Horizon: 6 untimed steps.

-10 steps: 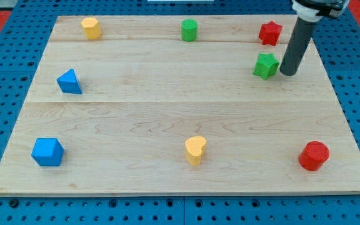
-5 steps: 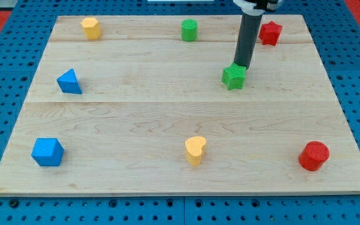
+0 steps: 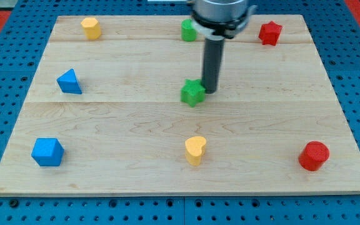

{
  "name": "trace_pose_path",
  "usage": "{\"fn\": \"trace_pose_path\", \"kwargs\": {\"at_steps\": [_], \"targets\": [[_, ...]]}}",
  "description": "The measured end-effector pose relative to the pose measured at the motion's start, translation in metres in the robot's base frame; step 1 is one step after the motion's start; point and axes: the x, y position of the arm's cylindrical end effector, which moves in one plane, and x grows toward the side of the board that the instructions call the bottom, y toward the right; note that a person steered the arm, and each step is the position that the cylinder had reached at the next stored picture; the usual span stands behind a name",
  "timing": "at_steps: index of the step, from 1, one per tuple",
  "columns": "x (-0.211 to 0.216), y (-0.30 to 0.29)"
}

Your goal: Push the green star closer to the blue triangle

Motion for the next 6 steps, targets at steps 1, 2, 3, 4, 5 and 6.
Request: {"fn": "trace_pose_path", "kwargs": {"at_steps": [1,2,3,4,5,6], "targets": [[0.008,0.055],[0.015,0.039],[0.015,-0.033],[0.015,-0.1],[0.011,-0.146],[0.001,-0.174]]}}
